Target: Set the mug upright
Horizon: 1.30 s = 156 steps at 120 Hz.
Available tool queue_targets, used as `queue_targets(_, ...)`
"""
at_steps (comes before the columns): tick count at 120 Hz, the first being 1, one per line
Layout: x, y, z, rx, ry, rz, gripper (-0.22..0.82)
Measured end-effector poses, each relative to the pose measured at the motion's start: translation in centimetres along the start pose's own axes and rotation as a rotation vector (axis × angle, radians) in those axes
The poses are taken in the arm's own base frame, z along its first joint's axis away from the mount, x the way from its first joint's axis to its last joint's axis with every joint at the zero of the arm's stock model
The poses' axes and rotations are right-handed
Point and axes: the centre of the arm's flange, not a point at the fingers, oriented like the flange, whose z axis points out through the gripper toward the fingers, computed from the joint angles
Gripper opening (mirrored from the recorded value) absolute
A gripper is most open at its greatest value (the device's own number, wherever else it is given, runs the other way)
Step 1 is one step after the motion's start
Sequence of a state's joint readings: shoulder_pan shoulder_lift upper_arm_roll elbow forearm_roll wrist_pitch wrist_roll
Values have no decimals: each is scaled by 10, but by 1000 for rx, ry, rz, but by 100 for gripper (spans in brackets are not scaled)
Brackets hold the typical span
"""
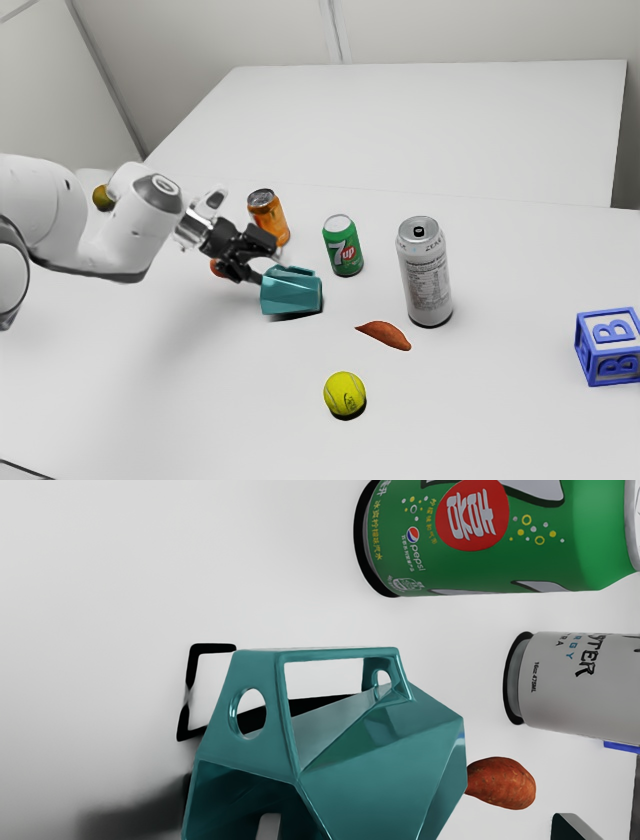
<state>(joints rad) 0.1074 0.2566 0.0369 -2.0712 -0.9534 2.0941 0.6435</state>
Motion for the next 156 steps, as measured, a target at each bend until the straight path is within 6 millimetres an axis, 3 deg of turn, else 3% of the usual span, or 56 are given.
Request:
queue_targets(68,-10,-10,26,-128,54,89,54)
queue_targets(77,-10,-9,27,-138,59,103,47)
queue_targets(115,-10,-7,32,-164,68,148,2)
queue_targets(156,-20,7,16,-159,92,201,-14)
